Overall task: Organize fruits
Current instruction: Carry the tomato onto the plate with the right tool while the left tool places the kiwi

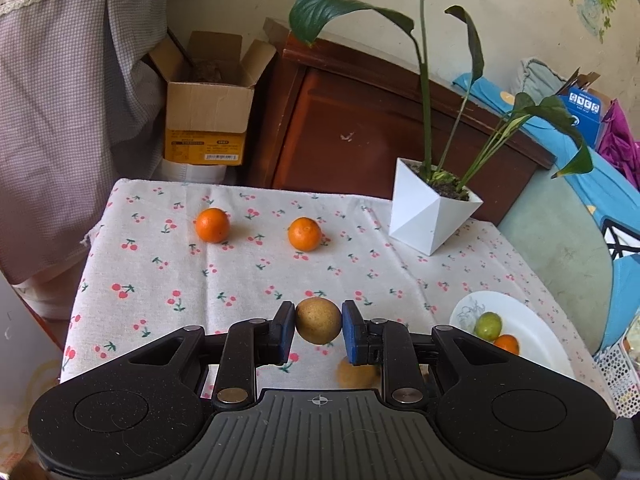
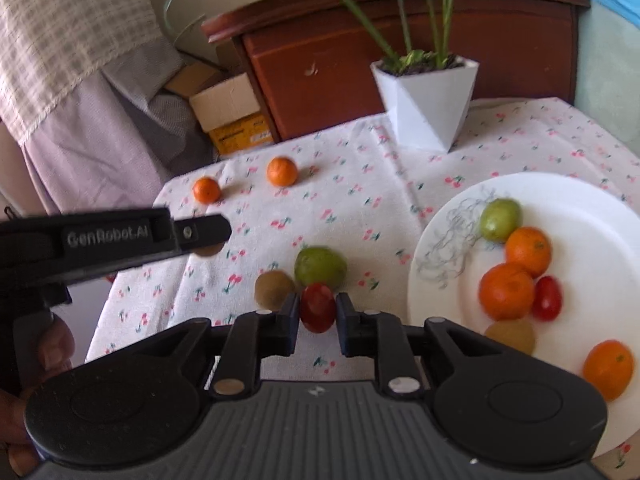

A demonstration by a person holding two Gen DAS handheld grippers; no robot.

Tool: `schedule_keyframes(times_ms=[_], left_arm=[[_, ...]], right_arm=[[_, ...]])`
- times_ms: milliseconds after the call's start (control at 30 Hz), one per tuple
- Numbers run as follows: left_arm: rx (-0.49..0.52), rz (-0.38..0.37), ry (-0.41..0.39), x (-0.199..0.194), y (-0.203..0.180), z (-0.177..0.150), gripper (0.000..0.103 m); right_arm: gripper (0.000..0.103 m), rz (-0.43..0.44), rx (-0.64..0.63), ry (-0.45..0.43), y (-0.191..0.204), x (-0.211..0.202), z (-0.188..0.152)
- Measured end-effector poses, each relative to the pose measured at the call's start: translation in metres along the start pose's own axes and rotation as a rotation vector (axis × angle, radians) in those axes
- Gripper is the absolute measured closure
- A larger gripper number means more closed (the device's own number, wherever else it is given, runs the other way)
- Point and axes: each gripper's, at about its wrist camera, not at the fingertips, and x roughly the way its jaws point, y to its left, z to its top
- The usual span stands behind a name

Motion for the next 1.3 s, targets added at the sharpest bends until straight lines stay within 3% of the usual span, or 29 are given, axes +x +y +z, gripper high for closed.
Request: schedule_keyframes(times_ms=[133,500,633,967,1300], left_arm=[[0.013,-0.069,0.024,-0.001,-0.015,0.003,0.08],[0.265,-0.253,0.126,0.013,-0.096,0.001,0.08],[0.301,-0.271,0.146,0.03,-0.107,-0.003,0.08],[0.277,-0.249,0.195,0.066,-0.114,-0.007,0.08],[0.307,-0.274,0.173,0.066,-0.126,-0.01,0.078]], right_arm=[[0.084,-0.014,0.051,-0.079,-0.016,-0.027,0.017],[0.084,-0.147,0.232,-0.228,-0.09,-0.09,0.033],[0.084,-0.167,0.323,-0.207,-0.11,-0.093,0.025],[0.084,-0.215,0.372,-0.105,-0.12,-0.073,0.009],[0.081,-0.248,0.408,-0.086,-0.125,-0.069,0.004]])
